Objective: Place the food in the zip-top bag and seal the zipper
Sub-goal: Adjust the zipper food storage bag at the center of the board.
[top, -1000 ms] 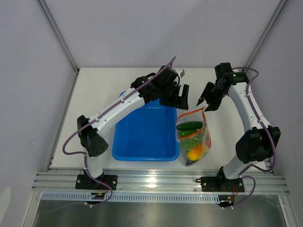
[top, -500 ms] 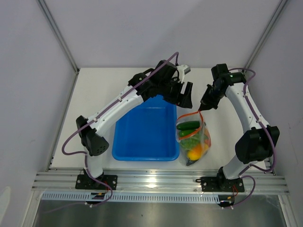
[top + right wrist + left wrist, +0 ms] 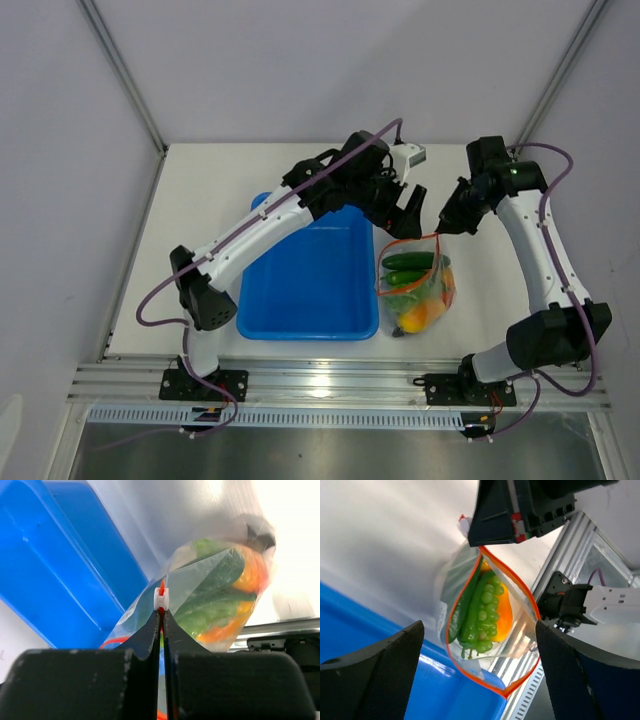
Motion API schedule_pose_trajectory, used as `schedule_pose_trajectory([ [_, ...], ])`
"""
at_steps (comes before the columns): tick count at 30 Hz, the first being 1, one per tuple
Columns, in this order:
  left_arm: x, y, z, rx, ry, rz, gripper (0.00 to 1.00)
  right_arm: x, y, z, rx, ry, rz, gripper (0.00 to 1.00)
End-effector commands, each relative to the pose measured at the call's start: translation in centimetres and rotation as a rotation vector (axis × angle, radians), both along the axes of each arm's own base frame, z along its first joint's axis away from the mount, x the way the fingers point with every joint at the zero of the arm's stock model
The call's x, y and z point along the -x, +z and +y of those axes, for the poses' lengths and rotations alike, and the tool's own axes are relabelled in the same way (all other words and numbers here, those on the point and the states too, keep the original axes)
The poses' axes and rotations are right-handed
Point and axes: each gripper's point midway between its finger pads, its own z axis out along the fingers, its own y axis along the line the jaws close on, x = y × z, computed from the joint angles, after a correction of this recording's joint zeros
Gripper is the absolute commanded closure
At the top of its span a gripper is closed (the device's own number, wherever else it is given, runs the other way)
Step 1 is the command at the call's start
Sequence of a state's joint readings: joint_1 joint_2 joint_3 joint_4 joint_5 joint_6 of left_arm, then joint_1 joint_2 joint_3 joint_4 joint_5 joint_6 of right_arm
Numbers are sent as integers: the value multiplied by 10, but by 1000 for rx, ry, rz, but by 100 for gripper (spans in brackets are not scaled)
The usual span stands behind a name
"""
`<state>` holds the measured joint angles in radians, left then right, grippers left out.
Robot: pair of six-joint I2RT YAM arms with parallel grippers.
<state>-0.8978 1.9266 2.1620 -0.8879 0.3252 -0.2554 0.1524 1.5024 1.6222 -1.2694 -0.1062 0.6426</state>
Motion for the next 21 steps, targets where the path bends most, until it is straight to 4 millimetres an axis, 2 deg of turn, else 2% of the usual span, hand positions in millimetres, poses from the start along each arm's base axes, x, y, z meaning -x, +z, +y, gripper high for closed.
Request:
schedule_pose_trajectory([
  [1,21,30,-27,79,-132,-121,6,15,17,-9,1,-76,-41,100],
  [5,38,35,-45,63,-129,-219,1,35,27,-11,-45,-180,-66,100],
  [6,39,44,-49,86,-122,-251,1,40,27,-11,-57,-196,-66,100],
  [8,51,38,-57,76,-137,-283,1,47,22,-11,-98,-243,-43,100],
  [9,45,41,-62,85,-101,-329,1,52,25,-12,-110,-254,-53,100],
  [11,55,41,-67,83,-102,-397,0,56,25,-13,-129,-279,-48,100],
  [13,43,31,-64,39,-8,-447,1,60,24,-14,-146,-308,-45,100],
  [16,34,13,-60,1,108,-379,1,64,25,-12,-177,-337,-43,100],
  [21,28,-10,-58,-18,172,-362,1,66,23,-8,-219,-349,-31,100],
])
